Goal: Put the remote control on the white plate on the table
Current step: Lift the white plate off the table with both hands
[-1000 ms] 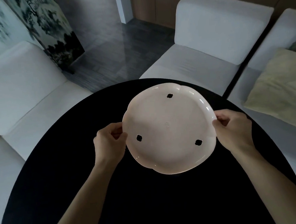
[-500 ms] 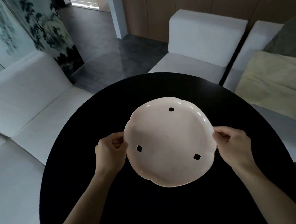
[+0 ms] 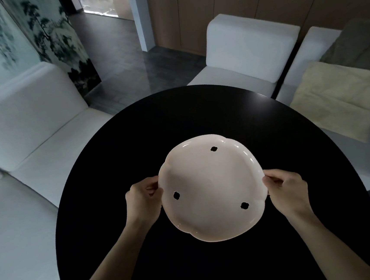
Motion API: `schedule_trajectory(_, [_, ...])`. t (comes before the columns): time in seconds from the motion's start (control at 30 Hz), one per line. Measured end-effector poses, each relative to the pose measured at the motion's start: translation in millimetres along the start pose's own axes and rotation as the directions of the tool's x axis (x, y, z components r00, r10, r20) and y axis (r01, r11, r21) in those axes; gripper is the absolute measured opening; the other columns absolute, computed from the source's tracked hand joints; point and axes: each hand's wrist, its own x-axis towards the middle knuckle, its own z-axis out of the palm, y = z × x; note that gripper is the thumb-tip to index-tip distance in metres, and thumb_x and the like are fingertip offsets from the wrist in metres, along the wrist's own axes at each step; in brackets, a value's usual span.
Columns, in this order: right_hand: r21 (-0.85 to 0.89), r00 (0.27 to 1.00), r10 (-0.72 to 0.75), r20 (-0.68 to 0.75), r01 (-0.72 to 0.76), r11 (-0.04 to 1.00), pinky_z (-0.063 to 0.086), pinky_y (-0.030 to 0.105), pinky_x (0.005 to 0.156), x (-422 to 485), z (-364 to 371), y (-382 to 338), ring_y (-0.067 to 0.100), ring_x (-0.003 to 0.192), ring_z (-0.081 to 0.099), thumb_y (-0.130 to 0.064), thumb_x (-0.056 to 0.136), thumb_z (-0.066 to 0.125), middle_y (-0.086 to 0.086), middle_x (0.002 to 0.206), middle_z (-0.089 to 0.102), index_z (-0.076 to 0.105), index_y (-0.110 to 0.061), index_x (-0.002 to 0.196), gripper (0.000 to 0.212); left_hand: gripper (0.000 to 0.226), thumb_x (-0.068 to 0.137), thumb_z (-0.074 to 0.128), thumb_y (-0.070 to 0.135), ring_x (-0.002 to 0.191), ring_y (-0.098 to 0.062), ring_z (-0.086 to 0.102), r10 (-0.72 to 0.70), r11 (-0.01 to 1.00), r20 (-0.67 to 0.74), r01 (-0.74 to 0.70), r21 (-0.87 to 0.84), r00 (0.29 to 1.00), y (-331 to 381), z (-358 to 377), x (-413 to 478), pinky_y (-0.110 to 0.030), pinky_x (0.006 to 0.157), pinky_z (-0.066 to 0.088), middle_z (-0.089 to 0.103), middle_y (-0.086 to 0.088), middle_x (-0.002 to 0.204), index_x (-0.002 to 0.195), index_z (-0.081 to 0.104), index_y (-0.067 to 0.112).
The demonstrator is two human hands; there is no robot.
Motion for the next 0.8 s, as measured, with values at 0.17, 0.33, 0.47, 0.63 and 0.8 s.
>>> schedule_trajectory(0.17, [-0.037,1.0,0.013,-0.019,-0.014,0.999,0.041,0.023,0.078,7.8,4.1,0.6,0.017,0.082,0.062,-0.006,0.093,0.059,0.002,0.085,0.067,0.076,-0.007,0.108,0.022,0.03,0.079,0.061,0.006,0.084,-0.015,0.074,0.017,1.0,-0.012,-0.017,0.014,1.0,2.2,7.9,8.0,-0.038,0.084,0.059,0.079,0.005,0.081,0.094,0.079,0.024])
schedule_trajectory(0.33, [-0.089,1.0,0.008,-0.003,-0.008,0.996,0.042,0.023,0.079,10.8,7.7,4.8,0.015,0.084,0.061,-0.006,0.094,0.059,0.007,0.098,0.075,0.075,-0.006,0.11,0.023,0.027,0.08,0.06,0.005,0.081,-0.018,0.073,0.027,0.999,0.0,-0.027,0.037,1.0,-0.5,12.4,8.5,-0.038,0.083,0.058,0.078,0.001,0.078,0.091,0.079,0.021])
schedule_trajectory(0.47, [-0.117,1.0,-0.001,0.001,0.001,0.993,0.041,0.021,0.08,11.7,11.4,5.9,0.012,0.084,0.059,-0.007,0.094,0.06,0.008,0.104,0.076,0.075,-0.006,0.111,0.023,0.019,0.076,0.056,0.015,0.078,-0.03,0.07,0.045,0.996,0.005,-0.045,0.072,0.999,-3.8,13.5,11.6,-0.042,0.078,0.059,0.075,-0.009,0.073,0.084,0.073,0.015])
schedule_trajectory(0.63, [-0.082,1.0,0.019,-0.002,-0.019,0.996,0.046,0.024,0.08,15.3,16.2,9.7,0.015,0.087,0.064,-0.009,0.094,0.061,0.008,0.102,0.075,0.074,-0.007,0.114,0.023,0.015,0.08,0.06,0.01,0.081,-0.027,0.072,0.038,0.998,0.009,-0.038,0.057,0.999,1.6,11.7,11.1,-0.042,0.083,0.058,0.077,-0.007,0.076,0.085,0.074,0.014])
schedule_trajectory(0.8, [-0.05,1.0,0.022,-0.005,-0.022,0.998,0.044,0.024,0.08,11.4,11.7,8.2,0.015,0.093,0.063,-0.022,0.094,0.061,0.006,0.111,0.071,0.069,-0.01,0.12,0.029,0.024,0.083,0.066,0.018,0.079,-0.021,0.073,0.04,0.998,0.009,-0.04,0.044,0.999,5.1,-0.6,2.8,-0.045,0.077,0.06,0.07,0.003,0.069,0.062,0.056,0.027])
